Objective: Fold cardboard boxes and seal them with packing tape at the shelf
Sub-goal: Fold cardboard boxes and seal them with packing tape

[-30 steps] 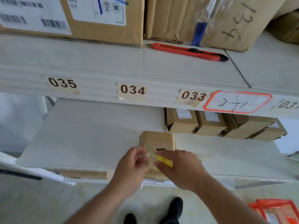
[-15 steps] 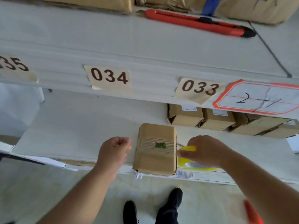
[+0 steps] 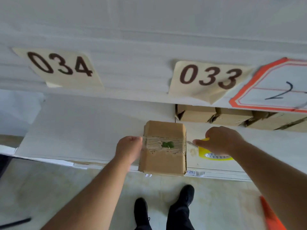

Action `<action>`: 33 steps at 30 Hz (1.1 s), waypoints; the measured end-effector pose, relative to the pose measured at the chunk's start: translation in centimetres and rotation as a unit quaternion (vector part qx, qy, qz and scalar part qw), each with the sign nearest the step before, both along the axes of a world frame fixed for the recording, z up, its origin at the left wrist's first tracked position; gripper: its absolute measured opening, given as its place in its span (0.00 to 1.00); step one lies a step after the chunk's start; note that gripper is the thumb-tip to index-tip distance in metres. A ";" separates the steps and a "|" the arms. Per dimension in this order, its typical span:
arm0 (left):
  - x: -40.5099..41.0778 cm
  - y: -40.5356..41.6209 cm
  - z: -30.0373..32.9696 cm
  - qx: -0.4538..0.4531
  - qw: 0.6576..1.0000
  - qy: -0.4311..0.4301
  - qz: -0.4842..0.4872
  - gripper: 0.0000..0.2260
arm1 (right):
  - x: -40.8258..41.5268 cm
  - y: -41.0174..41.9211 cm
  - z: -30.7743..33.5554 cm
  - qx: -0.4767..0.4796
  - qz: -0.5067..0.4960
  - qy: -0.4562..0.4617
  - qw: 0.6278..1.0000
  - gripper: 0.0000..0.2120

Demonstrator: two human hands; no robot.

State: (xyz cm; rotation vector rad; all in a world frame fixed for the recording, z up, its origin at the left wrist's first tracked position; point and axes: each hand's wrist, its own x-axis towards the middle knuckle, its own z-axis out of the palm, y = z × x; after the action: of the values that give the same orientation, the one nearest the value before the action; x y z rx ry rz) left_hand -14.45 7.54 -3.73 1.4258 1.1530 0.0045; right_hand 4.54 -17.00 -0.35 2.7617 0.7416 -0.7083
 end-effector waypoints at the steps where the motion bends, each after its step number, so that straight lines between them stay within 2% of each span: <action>1: 0.0 0.1 -0.1 0.001 1.000 0.003 0.003 0.11 | 0.1 0.1 -0.2 -0.002 0.002 -0.002 1.000 0.40; 7: 0.4 0.6 -1.1 0.008 1.000 0.011 0.003 0.11 | 0.1 0.4 -0.2 0.005 -0.002 -0.001 1.000 0.36; 16: 0.6 0.6 -1.7 0.025 0.999 0.029 -0.016 0.11 | -0.1 0.3 -0.9 0.000 -0.013 0.010 1.000 0.36; 23: 0.5 0.7 -3.6 0.054 0.996 0.056 -0.042 0.18 | -0.6 0.7 -1.8 -0.006 -0.031 0.018 0.999 0.37; 29: 0.9 -0.6 -4.5 0.109 0.988 0.087 -0.059 0.14 | -1.5 1.3 -2.6 -0.004 -0.046 0.009 0.999 0.39; 33: 1.4 -1.4 -4.9 0.106 0.989 0.092 -0.053 0.13 | -1.8 1.8 -2.8 -0.017 -0.050 0.003 0.999 0.40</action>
State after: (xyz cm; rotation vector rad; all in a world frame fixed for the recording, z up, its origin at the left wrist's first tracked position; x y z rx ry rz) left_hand -13.07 6.11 -8.67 1.7023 1.2543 -0.0832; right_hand 2.74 -15.24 -3.14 2.7833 0.5917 -0.7406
